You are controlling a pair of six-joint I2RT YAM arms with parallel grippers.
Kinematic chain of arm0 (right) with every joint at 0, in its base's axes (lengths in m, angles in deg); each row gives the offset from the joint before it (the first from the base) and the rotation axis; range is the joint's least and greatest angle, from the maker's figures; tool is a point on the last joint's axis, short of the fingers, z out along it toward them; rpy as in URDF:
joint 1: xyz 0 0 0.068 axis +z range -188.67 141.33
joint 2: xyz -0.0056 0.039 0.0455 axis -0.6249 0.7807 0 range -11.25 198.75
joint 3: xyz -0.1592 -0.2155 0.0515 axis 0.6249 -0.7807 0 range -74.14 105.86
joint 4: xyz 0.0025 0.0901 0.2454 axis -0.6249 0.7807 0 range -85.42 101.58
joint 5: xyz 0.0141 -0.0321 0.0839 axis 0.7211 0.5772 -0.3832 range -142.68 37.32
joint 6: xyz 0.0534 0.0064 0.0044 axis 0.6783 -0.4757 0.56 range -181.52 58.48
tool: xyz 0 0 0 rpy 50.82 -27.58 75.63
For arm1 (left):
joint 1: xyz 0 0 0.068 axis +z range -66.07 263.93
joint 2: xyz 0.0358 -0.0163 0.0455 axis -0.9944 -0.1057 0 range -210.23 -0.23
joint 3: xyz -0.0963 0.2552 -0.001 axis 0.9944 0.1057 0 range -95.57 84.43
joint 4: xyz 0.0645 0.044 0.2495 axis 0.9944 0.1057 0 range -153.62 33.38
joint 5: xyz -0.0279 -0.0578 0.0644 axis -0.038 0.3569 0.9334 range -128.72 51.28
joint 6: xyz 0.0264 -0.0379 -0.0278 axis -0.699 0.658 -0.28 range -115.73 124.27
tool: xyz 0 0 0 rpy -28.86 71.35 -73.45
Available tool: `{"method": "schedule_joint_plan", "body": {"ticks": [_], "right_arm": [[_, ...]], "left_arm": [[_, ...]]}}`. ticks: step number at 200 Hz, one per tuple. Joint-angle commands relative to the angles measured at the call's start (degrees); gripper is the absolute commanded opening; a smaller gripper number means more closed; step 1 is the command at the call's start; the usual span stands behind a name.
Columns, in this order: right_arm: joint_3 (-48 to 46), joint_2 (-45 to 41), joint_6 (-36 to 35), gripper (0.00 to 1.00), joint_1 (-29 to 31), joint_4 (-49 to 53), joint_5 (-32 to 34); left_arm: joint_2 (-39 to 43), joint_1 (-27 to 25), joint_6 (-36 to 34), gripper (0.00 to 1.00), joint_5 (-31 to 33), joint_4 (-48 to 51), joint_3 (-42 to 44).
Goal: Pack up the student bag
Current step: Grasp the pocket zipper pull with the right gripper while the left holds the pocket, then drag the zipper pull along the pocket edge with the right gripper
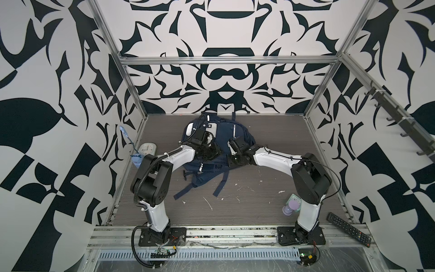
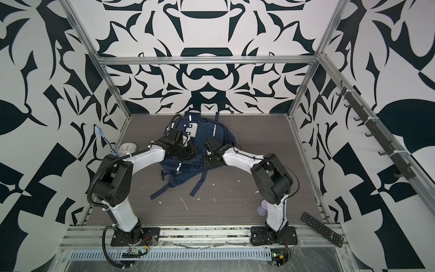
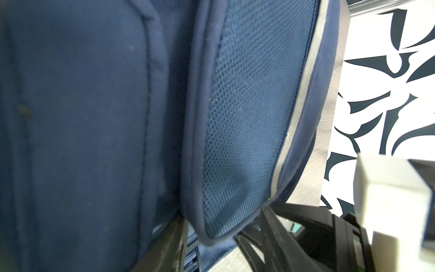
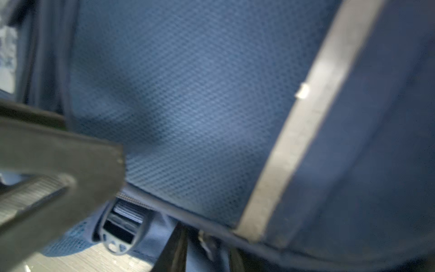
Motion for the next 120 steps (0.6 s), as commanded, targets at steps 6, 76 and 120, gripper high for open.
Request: {"method": "schedule_joint_plan", "body": {"ticks": [6, 76, 120], "right_arm": [[1.58, -0.14, -0.94, 0.22, 0.91, -0.38, -0.07], [0.25, -4.49, -2.72, 0.00, 1.19, 3.21, 1.88], [-1.93, -8.65, -3.16, 0.00, 1.67, 4.86, 1.23]], "left_arm": [[-1.56, 0.23, 0.27, 0.48, -0.83, -1.33, 0.41], [-4.87, 0.66, -0.48, 0.38, -1.02, -0.28, -2.78], [-5.23, 2.15, -1.83, 0.16, 0.08, 1.45, -4.80]]}}
